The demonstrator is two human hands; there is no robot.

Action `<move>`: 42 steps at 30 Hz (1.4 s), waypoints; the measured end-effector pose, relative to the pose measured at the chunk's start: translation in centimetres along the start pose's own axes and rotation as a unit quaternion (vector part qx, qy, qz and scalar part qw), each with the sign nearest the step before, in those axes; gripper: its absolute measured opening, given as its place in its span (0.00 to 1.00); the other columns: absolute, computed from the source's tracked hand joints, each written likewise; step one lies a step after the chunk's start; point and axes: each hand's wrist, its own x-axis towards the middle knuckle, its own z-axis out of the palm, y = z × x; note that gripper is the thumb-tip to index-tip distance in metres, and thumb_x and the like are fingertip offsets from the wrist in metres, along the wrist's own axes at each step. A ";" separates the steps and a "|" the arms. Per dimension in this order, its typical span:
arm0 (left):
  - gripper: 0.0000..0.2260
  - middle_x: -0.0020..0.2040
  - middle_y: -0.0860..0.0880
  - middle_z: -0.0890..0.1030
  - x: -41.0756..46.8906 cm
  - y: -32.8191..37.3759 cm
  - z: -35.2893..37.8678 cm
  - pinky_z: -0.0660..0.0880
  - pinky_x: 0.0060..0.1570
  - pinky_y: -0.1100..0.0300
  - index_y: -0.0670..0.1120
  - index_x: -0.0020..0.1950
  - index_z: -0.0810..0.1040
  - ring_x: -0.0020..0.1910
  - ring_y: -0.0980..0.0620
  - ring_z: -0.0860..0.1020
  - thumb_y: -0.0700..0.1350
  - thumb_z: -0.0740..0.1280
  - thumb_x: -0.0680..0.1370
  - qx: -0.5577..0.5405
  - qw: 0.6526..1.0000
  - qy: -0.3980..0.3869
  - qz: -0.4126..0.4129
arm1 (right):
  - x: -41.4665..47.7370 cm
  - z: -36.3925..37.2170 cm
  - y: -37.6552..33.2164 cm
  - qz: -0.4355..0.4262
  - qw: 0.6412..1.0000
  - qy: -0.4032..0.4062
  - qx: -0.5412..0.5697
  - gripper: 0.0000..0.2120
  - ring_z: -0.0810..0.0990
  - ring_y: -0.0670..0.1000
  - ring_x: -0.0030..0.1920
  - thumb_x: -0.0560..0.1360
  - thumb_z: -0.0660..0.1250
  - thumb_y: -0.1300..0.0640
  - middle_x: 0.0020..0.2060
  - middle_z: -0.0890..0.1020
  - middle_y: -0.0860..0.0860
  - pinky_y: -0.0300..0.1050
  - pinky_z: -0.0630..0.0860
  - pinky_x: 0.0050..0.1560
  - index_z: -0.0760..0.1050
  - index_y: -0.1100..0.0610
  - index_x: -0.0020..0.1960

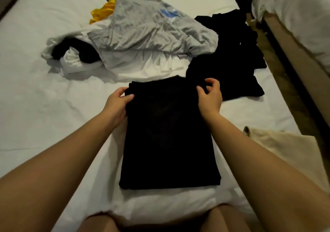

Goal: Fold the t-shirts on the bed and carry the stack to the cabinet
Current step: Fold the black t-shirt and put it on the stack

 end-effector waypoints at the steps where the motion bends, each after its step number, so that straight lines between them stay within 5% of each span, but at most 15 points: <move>1: 0.07 0.46 0.46 0.78 0.3 -0.1 0.0 0.78 0.37 0.62 0.46 0.51 0.74 0.38 0.54 0.80 0.35 0.60 0.79 -0.014 1.000 -0.004 -0.011 | 0.4 0.1 -0.2 0.016 1.000 -0.010 0.000 0.19 0.76 0.51 0.52 0.76 0.65 0.54 0.50 0.77 0.52 0.40 0.71 0.53 0.66 0.56 0.65; 5: 0.17 0.59 0.45 0.76 -0.3 -2.5 -0.5 0.76 0.47 0.59 0.41 0.68 0.66 0.51 0.51 0.78 0.41 0.61 0.80 -0.060 0.997 -0.015 -0.045 | -1.1 -0.1 1.4 0.083 0.994 -0.073 -0.014 0.29 0.76 0.55 0.56 0.77 0.63 0.47 0.53 0.77 0.54 0.52 0.72 0.60 0.57 0.57 0.73; 10: 0.24 0.70 0.47 0.68 -5.7 -4.8 -1.2 0.75 0.48 0.58 0.47 0.73 0.60 0.61 0.48 0.74 0.45 0.63 0.79 0.005 0.999 -0.027 -0.042 | -7.9 -3.7 4.0 0.086 0.988 -0.127 -0.025 0.29 0.77 0.53 0.53 0.77 0.62 0.45 0.55 0.76 0.52 0.45 0.72 0.50 0.56 0.52 0.73; 13: 0.30 0.71 0.44 0.67 -10.4 -5.9 -2.1 0.71 0.62 0.52 0.51 0.76 0.52 0.63 0.46 0.74 0.48 0.64 0.78 0.106 0.992 -0.050 -0.038 | -13.2 -6.2 5.5 0.101 0.984 -0.148 -0.020 0.28 0.77 0.53 0.56 0.76 0.64 0.46 0.60 0.75 0.52 0.46 0.74 0.50 0.58 0.50 0.72; 19: 0.38 0.74 0.49 0.61 -17.6 -8.3 -3.3 0.64 0.60 0.63 0.52 0.76 0.45 0.70 0.47 0.65 0.47 0.68 0.76 0.356 0.929 -0.088 0.046 | -20.4 -9.7 8.3 0.080 0.981 -0.140 -0.105 0.33 0.76 0.57 0.60 0.71 0.71 0.50 0.60 0.77 0.56 0.53 0.74 0.56 0.60 0.48 0.71; 25: 0.28 0.61 0.42 0.77 -21.1 -10.4 -5.0 0.69 0.53 0.61 0.53 0.75 0.58 0.59 0.44 0.75 0.39 0.64 0.78 0.388 0.917 0.014 0.092 | -22.2 -11.9 6.8 0.045 0.983 -0.159 -0.083 0.24 0.77 0.52 0.43 0.75 0.67 0.60 0.44 0.79 0.53 0.37 0.69 0.34 0.65 0.47 0.68; 30: 0.17 0.60 0.46 0.78 -23.3 -9.6 -6.0 0.71 0.63 0.51 0.56 0.57 0.76 0.61 0.45 0.75 0.34 0.63 0.77 0.321 0.941 -0.021 0.102 | -24.6 -12.8 6.4 -0.003 0.988 -0.147 -0.055 0.12 0.78 0.50 0.52 0.74 0.67 0.65 0.49 0.80 0.48 0.48 0.75 0.55 0.76 0.51 0.52; 33: 0.14 0.57 0.45 0.80 -25.2 -9.3 -6.6 0.72 0.60 0.54 0.49 0.58 0.78 0.57 0.46 0.77 0.36 0.66 0.76 0.322 0.941 -0.028 0.098 | -26.1 -13.6 6.3 -0.007 0.988 -0.144 -0.062 0.08 0.79 0.51 0.52 0.73 0.68 0.64 0.48 0.81 0.51 0.41 0.73 0.53 0.80 0.56 0.51; 42: 0.23 0.60 0.48 0.77 -31.2 -10.4 -7.4 0.67 0.60 0.63 0.46 0.64 0.75 0.58 0.51 0.74 0.35 0.72 0.70 0.413 0.897 -0.015 0.159 | -31.3 -15.6 6.4 -0.104 0.975 -0.149 -0.125 0.20 0.75 0.49 0.51 0.71 0.71 0.63 0.48 0.76 0.50 0.33 0.66 0.50 0.76 0.56 0.62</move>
